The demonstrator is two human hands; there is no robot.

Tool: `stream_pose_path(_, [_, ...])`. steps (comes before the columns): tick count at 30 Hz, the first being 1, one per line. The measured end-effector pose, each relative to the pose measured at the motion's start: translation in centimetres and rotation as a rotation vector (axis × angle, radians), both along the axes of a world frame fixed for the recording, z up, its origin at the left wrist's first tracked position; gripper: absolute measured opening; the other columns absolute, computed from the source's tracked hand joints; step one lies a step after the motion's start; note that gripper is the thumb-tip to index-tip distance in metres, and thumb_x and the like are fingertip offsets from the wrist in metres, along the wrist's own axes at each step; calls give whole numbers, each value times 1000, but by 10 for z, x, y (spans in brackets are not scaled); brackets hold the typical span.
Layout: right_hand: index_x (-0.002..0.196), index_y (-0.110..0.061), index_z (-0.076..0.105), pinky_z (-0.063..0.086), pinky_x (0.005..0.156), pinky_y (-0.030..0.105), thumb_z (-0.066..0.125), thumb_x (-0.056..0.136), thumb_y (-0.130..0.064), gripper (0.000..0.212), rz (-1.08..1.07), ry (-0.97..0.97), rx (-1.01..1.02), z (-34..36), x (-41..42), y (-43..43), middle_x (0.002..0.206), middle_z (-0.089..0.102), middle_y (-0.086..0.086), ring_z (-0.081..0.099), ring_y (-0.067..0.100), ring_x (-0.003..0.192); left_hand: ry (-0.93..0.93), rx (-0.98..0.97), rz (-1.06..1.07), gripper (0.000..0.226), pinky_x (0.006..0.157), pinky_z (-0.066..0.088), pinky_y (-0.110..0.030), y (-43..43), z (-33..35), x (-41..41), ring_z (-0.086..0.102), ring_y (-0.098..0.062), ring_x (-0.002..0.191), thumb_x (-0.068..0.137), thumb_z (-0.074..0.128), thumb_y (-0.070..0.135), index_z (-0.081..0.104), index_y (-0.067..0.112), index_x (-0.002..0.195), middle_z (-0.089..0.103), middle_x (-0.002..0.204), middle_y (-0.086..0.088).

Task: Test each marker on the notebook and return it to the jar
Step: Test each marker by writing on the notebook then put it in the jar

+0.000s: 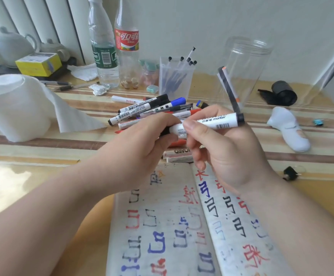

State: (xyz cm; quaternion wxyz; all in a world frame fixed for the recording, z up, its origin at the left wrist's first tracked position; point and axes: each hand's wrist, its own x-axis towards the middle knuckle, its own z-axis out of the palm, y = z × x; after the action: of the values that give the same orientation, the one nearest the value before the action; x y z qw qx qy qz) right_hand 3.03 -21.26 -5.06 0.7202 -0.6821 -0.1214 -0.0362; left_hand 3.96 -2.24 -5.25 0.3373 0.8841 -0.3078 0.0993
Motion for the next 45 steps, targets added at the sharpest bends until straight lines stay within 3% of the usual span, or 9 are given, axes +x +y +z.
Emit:
stream_pose_path(5, [76, -22, 68, 37, 39, 25, 72, 87, -28, 13, 29, 46, 13, 3, -3, 9, 61, 62, 7, 51, 19, 46, 42, -2, -122, 15, 72, 41, -13, 3, 5, 1, 59, 1, 85, 109, 44, 32, 56, 30, 100, 62, 87, 20])
stream_pose_path(9, [66, -21, 68, 36, 40, 24, 70, 88, -29, 23, 26, 54, 48, 5, -3, 8, 57, 59, 8, 48, 21, 45, 60, -20, -114, 18, 66, 39, -9, 1, 8, 1, 57, 8, 74, 107, 49, 35, 53, 45, 93, 61, 78, 28])
stream_pose_path(11, [66, -21, 67, 35, 41, 24, 70, 88, -27, 23, 19, 27, 51, 5, -2, 7, 56, 58, 10, 47, 22, 44, 138, -43, -119, 12, 70, 46, -20, 2, 8, 3, 60, -2, 75, 105, 49, 46, 60, 45, 102, 65, 81, 19])
stream_pose_path(13, [65, -21, 65, 33, 41, 24, 69, 86, -23, 22, -53, 14, 83, 5, 1, 2, 53, 55, 9, 44, 22, 42, 282, -61, -96, 42, 72, 51, -34, 11, 9, 5, 62, -12, 76, 94, 47, 69, 59, 44, 125, 69, 88, 7])
stream_pose_path(17, [63, -14, 56, 26, 42, 21, 59, 77, -14, 14, -146, 69, 167, 9, 12, -22, 47, 41, 8, 31, 18, 41, 396, 111, -48, 81, 65, 41, -25, 34, 9, 8, 55, -2, 69, 59, 63, 90, 42, 56, 129, 58, 83, 24])
stream_pose_path(22, [79, -3, 78, 60, 60, 43, 57, 78, -14, 23, 195, 275, -46, 2, 14, -29, 74, 67, 25, 63, 24, 60, 414, 451, -12, 75, 60, 43, -25, 26, 11, 7, 55, 6, 81, 52, 79, 83, 43, 63, 115, 53, 96, 31])
stream_pose_path(26, [86, -12, 78, 62, 86, 52, 71, 76, -15, 12, 227, 234, -352, 0, 7, -24, 86, 76, 21, 75, 26, 78, 452, 541, 10, 70, 67, 50, -22, 21, 7, 9, 57, 4, 78, 51, 78, 84, 53, 61, 112, 61, 92, 25])
stream_pose_path(30, [78, -19, 72, 62, 67, 32, 73, 74, -18, 4, 188, 160, -442, 5, 4, -18, 84, 77, 15, 78, 27, 81, 464, 516, 42, 74, 59, 45, -20, 20, 6, 11, 56, 6, 74, 40, 71, 93, 54, 64, 106, 60, 88, 27])
stream_pose_path(45, [75, -20, 73, 51, 62, 34, 87, 77, -22, 14, 88, 22, -697, 1, 6, -8, 66, 69, 1, 65, 16, 65, 534, 540, 86, 59, 56, 41, -21, 11, 8, 11, 56, 2, 73, 47, 79, 82, 55, 56, 95, 58, 85, 21])
